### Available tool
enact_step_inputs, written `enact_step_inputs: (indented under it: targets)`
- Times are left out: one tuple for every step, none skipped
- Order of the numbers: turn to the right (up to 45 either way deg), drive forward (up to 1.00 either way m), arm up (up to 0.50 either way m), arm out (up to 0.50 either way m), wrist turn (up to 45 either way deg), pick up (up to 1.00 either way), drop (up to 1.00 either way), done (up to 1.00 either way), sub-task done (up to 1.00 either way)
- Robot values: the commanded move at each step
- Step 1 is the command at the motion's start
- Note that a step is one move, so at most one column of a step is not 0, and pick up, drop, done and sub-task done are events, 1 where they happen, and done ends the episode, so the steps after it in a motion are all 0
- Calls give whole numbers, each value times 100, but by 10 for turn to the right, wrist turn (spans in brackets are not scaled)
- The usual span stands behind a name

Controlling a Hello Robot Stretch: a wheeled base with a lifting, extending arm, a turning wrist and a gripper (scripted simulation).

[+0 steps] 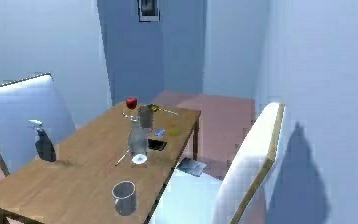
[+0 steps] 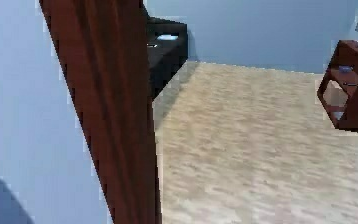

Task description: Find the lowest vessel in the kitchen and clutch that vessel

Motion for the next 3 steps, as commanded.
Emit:
enact_step_inputs:
  targets:
    - [0, 30, 0, 0, 0, 0, 0, 0, 0]
    - [-450, 0, 0, 0, 0, 0, 0, 0, 0]
    - [-450, 0, 0, 0, 0, 0, 0, 0, 0]
